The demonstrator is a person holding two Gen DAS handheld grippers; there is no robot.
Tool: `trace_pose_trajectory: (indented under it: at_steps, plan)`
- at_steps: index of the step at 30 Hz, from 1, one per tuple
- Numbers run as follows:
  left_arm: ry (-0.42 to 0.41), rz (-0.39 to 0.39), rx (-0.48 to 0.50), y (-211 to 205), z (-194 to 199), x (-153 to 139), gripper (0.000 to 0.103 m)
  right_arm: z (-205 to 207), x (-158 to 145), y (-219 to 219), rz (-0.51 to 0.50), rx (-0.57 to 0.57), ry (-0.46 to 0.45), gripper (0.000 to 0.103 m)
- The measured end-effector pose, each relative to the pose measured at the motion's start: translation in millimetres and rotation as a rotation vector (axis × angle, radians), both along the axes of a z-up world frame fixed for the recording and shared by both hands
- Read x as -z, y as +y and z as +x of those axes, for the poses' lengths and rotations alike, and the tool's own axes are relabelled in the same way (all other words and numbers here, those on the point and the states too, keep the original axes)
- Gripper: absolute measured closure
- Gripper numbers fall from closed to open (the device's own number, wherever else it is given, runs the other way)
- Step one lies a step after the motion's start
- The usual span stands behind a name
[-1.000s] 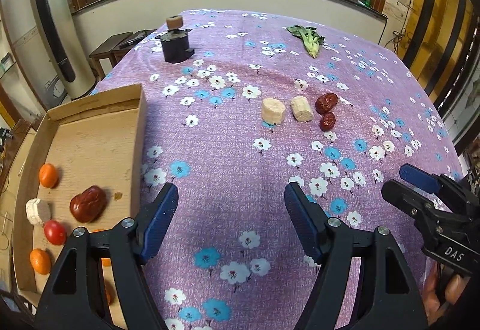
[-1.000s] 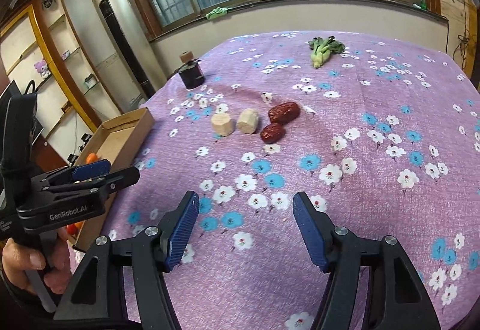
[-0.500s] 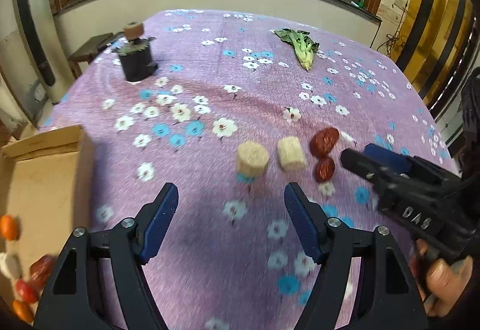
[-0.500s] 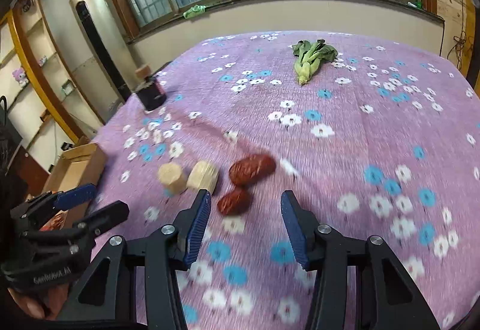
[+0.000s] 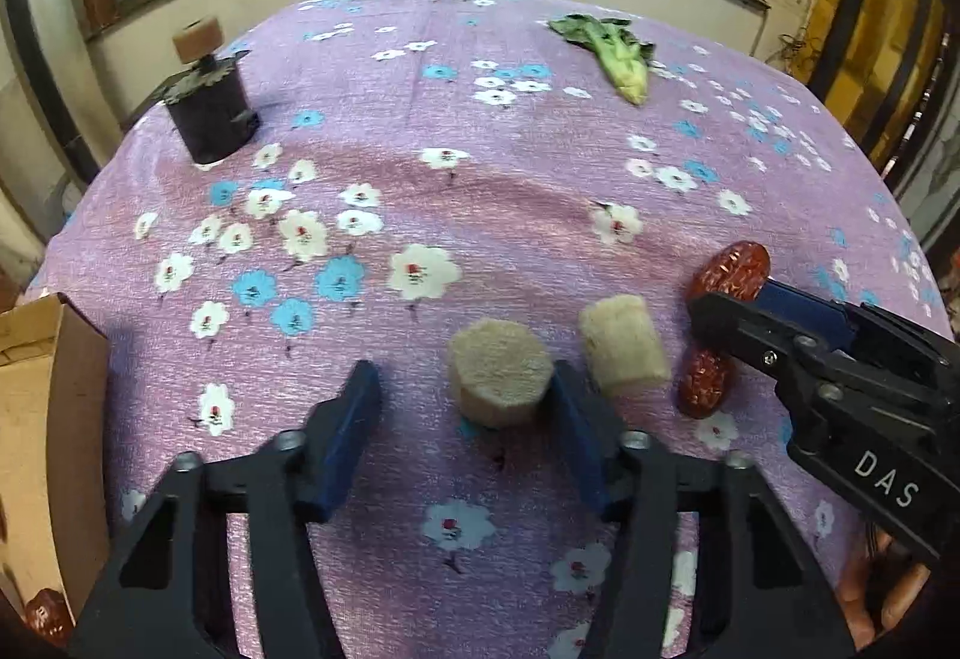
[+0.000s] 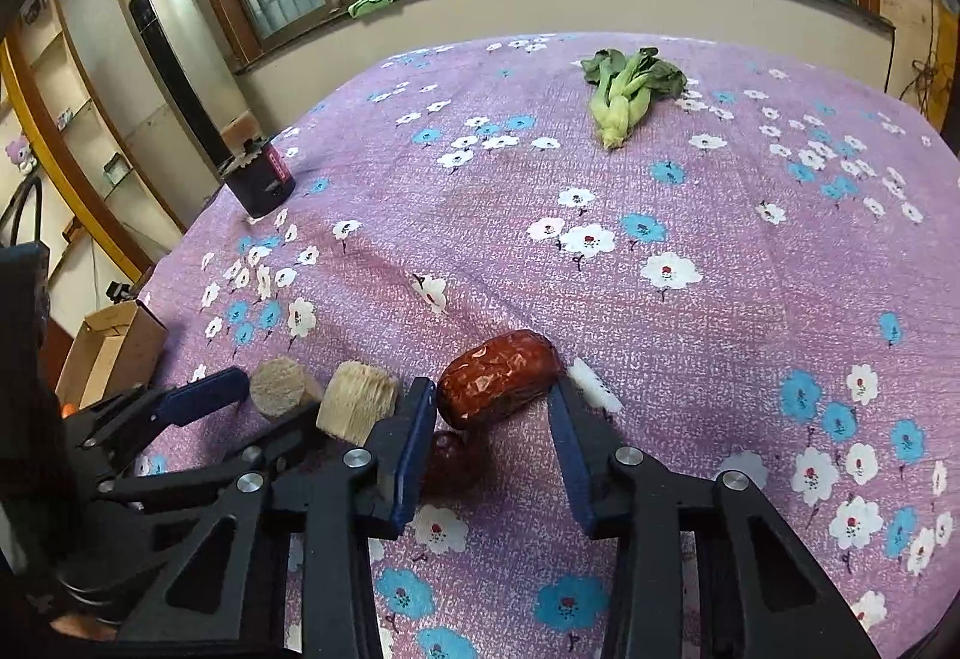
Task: Organize fruits
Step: 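Grasp a cream cylindrical piece with the left tool while the right tool grasps a dark red date, then carry the cream piece in the left tool while the right tool carries the date to the tray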
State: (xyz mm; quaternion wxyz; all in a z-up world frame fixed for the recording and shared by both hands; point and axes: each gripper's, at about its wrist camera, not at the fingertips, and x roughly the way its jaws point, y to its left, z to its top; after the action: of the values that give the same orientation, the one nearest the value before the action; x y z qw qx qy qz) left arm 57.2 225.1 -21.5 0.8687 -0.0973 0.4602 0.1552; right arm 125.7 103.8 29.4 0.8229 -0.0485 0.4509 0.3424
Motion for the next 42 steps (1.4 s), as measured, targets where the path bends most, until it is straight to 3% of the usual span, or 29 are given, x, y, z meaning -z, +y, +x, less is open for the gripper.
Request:
trace_pose_trajectory:
  at_steps: [1,3,4,13,25,42]
  plan:
    - [-0.002,-0.013,0.006,-1,-1,-2,0.073,-3,-4,-4,0.012,0.005,-0.002,0.064]
    - [-0.004,-0.035,0.007,0,-5,-3,0.073,-8,-11,-10,0.032,0.009,-0.005,0.064]
    - [-0.008,-0.039,0.008,-1,-8,-4,0.073,-12,-16,-14,0.046,0.008,-0.008,0.074]
    - [-0.055,-0.081,0.002,-11,-54,-14,0.073,-59,-43,-43,0.09,-0.012,-0.043,0.074]
    - [-0.109,-0.004,-0.026,-22,-116,-45,0.073,-113,-49,-59,0.126,-0.047,-0.024,0.074]
    - [-0.139,0.049,-0.115,-1,-166,-61,0.073,-174,-68,-23,0.135,-0.179,-0.053,0.074]
